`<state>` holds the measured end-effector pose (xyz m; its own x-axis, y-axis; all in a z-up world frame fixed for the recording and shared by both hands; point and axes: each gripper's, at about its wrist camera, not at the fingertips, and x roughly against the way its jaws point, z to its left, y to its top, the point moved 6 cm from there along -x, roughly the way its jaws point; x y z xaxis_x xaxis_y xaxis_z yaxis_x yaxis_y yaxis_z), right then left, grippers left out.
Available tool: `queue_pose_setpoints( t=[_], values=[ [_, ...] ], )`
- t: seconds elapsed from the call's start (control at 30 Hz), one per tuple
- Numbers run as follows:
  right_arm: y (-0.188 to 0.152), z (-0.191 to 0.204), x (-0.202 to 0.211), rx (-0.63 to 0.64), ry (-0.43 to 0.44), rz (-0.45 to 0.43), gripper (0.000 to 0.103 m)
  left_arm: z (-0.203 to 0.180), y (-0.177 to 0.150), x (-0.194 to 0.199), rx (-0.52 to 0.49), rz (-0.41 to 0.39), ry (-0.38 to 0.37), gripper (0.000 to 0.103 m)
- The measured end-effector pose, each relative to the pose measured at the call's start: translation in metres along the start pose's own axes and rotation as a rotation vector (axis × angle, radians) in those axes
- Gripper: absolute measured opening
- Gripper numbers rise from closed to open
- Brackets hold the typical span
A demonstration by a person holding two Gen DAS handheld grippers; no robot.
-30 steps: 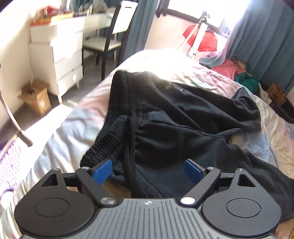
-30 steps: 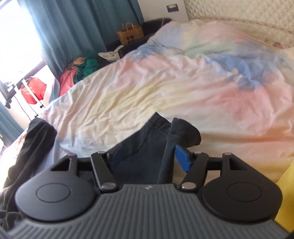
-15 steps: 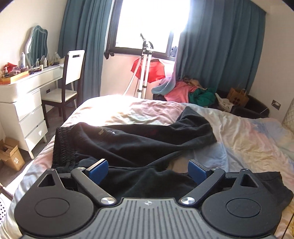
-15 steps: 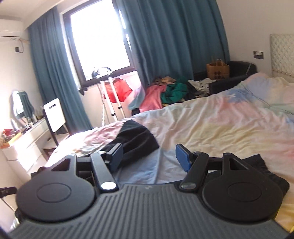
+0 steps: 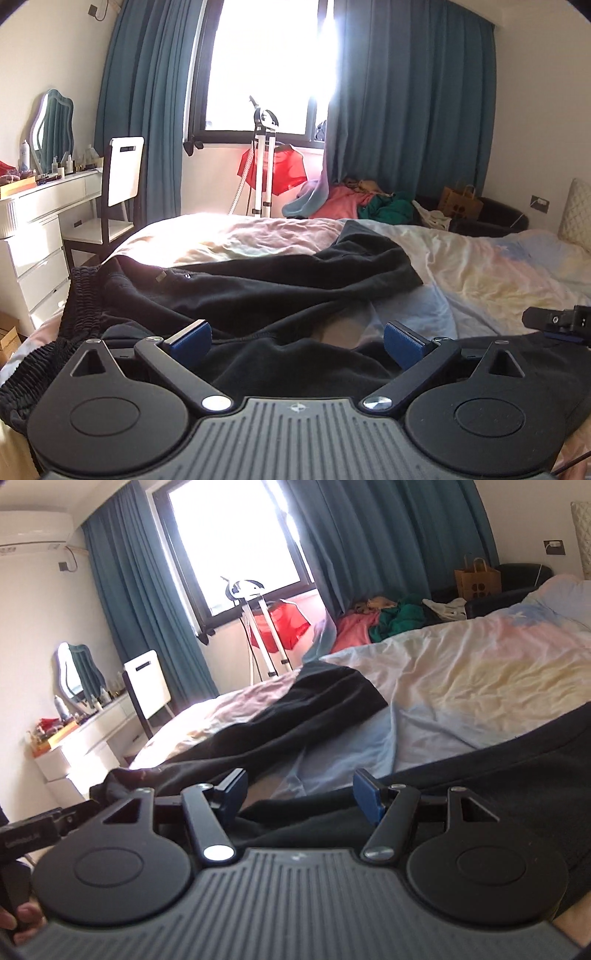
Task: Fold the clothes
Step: 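Move both open grippers over the folded sweatpants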
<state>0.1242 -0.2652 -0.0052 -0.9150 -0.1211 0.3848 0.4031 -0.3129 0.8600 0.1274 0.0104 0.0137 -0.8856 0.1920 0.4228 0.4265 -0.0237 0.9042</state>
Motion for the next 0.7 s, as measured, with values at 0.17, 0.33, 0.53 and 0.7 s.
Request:
queue_pose_setpoints(
  t=[0.17, 0.33, 0.53, 0.7],
  values=[
    [0.004, -0.008, 0.010, -0.043, -0.045, -0.039, 0.066, -0.002, -0.031, -0.037, -0.035, 0.094, -0.011, 0.100],
    [-0.002, -0.030, 0.008, -0.111, -0.153, -0.027, 0.066, -0.024, -0.031, -0.087, -0.154, 0.141, -0.009, 0.100],
    [-0.002, -0.056, -0.003, -0.158, -0.263, -0.038, 0.066, -0.085, -0.008, -0.185, -0.315, 0.141, -0.030, 0.100],
    [-0.008, -0.091, -0.019, -0.248, -0.356, -0.038, 0.066, -0.155, 0.000, -0.291, -0.481, 0.132, -0.031, 0.100]
  ],
)
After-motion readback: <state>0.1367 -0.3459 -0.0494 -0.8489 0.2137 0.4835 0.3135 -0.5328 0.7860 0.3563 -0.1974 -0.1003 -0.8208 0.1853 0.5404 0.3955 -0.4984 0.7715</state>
